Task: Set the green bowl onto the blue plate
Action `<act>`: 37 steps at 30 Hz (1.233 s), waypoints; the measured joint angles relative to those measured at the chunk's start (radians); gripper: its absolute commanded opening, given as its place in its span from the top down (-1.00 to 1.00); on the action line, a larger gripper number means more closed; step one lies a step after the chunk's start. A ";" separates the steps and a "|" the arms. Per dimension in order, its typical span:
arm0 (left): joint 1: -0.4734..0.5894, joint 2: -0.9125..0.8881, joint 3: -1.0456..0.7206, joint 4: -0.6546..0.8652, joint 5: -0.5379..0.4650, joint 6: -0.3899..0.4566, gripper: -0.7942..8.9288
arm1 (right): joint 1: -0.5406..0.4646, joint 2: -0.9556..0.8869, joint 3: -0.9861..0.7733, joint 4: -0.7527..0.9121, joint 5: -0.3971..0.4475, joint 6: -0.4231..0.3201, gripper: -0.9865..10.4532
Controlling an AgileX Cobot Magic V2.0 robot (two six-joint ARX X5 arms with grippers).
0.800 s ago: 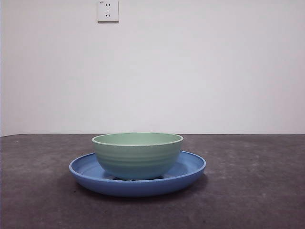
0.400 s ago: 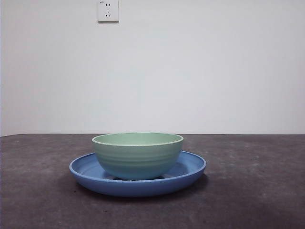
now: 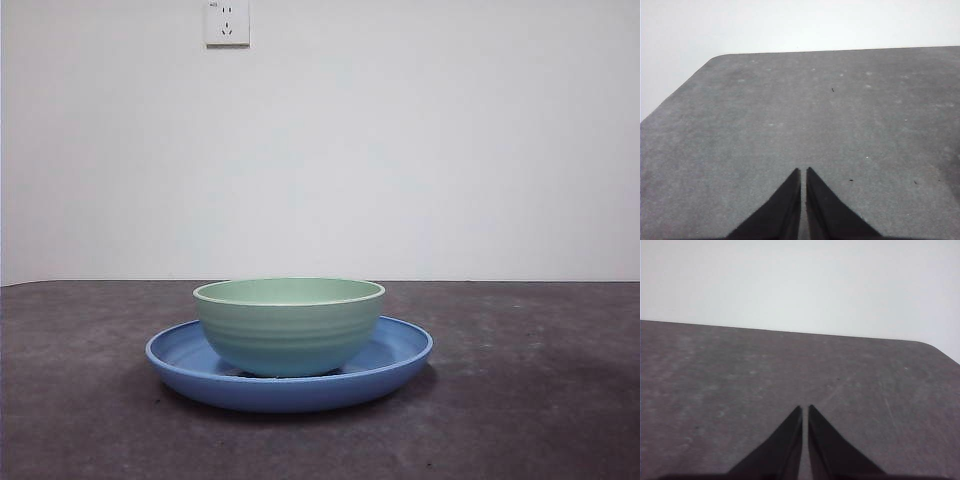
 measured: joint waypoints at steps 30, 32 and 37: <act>0.000 0.000 0.000 0.000 0.000 0.000 0.80 | 0.055 -0.010 -0.064 -0.085 0.005 0.000 0.80; 0.000 0.000 0.000 0.000 0.000 0.000 0.80 | 0.055 -0.010 -0.064 -0.085 0.005 0.000 0.80; 0.000 0.000 0.000 0.000 0.000 0.000 0.80 | 0.055 -0.010 -0.064 -0.085 0.005 0.000 0.80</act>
